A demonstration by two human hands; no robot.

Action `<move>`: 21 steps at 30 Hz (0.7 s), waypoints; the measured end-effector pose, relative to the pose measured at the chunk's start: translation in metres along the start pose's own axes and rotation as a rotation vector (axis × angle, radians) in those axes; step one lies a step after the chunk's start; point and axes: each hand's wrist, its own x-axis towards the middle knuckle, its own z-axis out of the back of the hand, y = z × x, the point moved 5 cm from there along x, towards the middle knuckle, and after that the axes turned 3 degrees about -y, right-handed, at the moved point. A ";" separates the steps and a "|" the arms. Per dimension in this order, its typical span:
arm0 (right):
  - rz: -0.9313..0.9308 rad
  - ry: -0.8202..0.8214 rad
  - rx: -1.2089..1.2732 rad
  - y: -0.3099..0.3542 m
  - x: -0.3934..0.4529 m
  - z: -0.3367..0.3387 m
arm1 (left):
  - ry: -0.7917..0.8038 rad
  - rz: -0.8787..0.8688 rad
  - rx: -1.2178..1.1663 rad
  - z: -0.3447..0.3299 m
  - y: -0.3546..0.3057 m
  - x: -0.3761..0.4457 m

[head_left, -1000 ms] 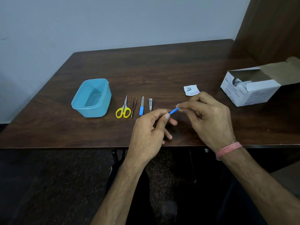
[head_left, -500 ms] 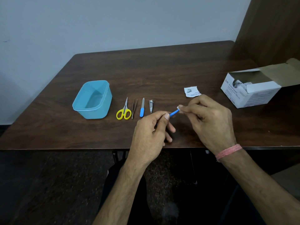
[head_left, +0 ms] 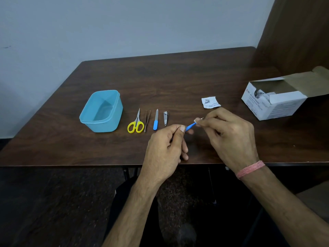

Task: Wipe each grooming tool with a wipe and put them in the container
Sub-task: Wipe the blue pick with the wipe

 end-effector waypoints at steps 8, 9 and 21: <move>0.031 -0.002 -0.024 0.004 0.000 0.001 | -0.026 -0.025 0.091 0.001 -0.002 0.000; 0.018 -0.005 -0.024 0.004 0.000 0.000 | -0.030 -0.025 0.098 0.001 -0.002 0.000; -0.034 -0.039 -0.034 -0.001 0.003 -0.001 | -0.051 -0.041 0.098 0.000 -0.002 0.000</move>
